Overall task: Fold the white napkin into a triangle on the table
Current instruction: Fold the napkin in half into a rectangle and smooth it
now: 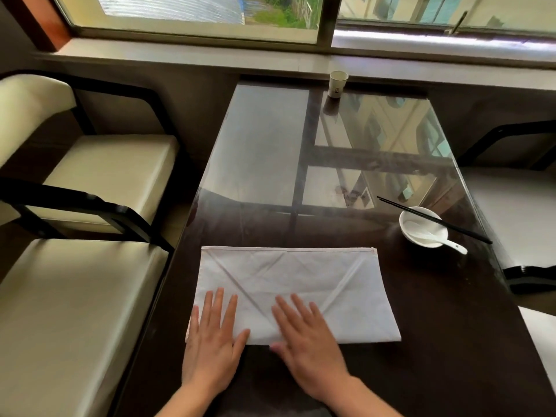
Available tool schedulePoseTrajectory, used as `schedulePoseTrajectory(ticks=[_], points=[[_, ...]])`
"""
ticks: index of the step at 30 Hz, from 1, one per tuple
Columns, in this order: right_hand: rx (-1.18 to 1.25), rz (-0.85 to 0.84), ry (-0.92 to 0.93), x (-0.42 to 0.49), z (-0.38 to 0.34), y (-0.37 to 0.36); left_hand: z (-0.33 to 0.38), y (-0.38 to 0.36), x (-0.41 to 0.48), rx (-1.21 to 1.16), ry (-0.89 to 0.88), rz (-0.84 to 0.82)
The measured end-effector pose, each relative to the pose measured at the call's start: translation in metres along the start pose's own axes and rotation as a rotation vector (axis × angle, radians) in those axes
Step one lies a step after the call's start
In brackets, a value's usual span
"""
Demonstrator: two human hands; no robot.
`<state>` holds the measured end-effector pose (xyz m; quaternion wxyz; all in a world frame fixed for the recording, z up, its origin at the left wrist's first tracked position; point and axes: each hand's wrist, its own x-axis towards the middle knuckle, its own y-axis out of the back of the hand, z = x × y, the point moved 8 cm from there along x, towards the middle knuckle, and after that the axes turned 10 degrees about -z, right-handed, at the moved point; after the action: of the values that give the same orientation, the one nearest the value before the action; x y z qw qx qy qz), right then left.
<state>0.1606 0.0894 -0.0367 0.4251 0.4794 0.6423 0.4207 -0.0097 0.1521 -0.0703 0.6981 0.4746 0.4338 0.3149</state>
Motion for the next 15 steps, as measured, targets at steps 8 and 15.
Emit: schedulePoseTrajectory(ticks=[8,15], points=[[-0.197,-0.253,0.058,-0.019,-0.018,-0.040,-0.012,-0.023,-0.016,0.049,0.126,-0.088],[-0.185,-0.306,-0.253,-0.078,0.086,-0.026,-0.012,-0.023,-0.017,0.056,0.132,-0.084]])
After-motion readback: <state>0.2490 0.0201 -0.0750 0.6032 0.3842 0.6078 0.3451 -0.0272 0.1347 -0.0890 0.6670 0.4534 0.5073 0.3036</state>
